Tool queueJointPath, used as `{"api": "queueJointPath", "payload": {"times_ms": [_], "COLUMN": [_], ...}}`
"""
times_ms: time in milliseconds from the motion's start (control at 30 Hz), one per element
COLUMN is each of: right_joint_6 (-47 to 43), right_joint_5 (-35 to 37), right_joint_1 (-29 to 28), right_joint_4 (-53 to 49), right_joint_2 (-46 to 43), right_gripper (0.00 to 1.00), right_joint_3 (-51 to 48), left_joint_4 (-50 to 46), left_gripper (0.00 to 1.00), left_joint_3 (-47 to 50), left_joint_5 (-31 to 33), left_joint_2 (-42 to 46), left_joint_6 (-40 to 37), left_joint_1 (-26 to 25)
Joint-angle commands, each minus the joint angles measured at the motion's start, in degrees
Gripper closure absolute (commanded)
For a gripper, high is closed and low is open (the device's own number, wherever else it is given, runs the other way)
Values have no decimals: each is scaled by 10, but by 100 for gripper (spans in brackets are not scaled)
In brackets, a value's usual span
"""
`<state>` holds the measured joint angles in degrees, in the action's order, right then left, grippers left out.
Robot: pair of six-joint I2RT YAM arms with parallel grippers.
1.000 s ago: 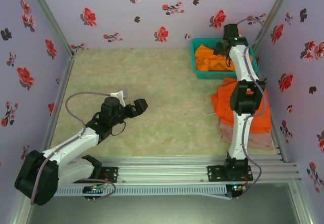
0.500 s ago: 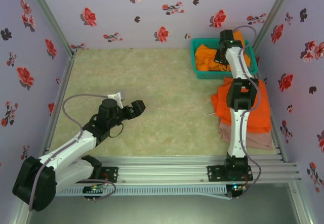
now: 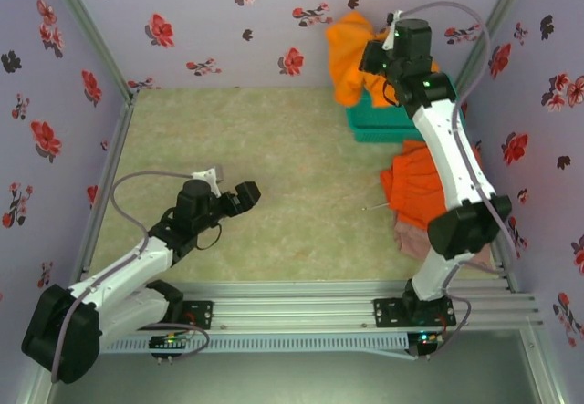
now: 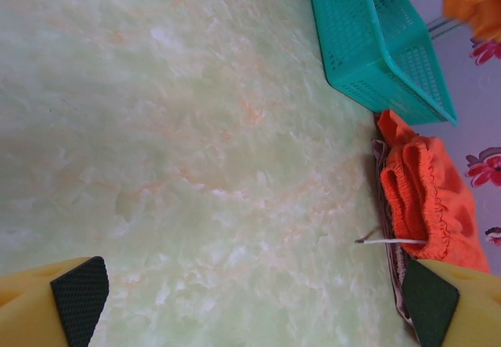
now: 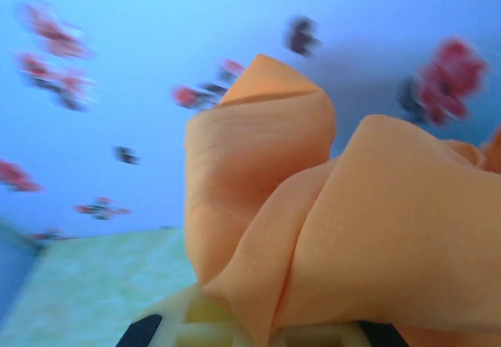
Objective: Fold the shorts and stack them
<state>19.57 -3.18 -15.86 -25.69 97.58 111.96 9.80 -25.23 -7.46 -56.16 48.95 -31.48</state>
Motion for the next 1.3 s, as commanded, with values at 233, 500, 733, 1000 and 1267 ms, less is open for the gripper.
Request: {"api": "queueJointPath", "payload": {"times_ms": [233,500,733,1000,1267], "right_joint_6": [-114,-127,-79,-63,-44], "right_joint_5": [-127,-14,-17,36,141], "right_joint_1": [-135,-140,-159,-188,-183], "right_joint_4": [9,54,128,265,282], "right_joint_2": [-40,-101,-193,-332,-432], "right_gripper": [73,1,1,1,1], "right_joint_3": [-69,-254,-436,-646,-742], "left_joint_4": [22,-74,-174,-408,-383], "left_gripper": [1,1,1,2,13], "left_joint_3": [13,26,25,3,70], "left_joint_5": [21,122,136,162,145], "left_joint_2": [46,168,163,204,193], "left_joint_6": [-19,18,88,176,206], "left_joint_1": [5,6,49,119,123]}}
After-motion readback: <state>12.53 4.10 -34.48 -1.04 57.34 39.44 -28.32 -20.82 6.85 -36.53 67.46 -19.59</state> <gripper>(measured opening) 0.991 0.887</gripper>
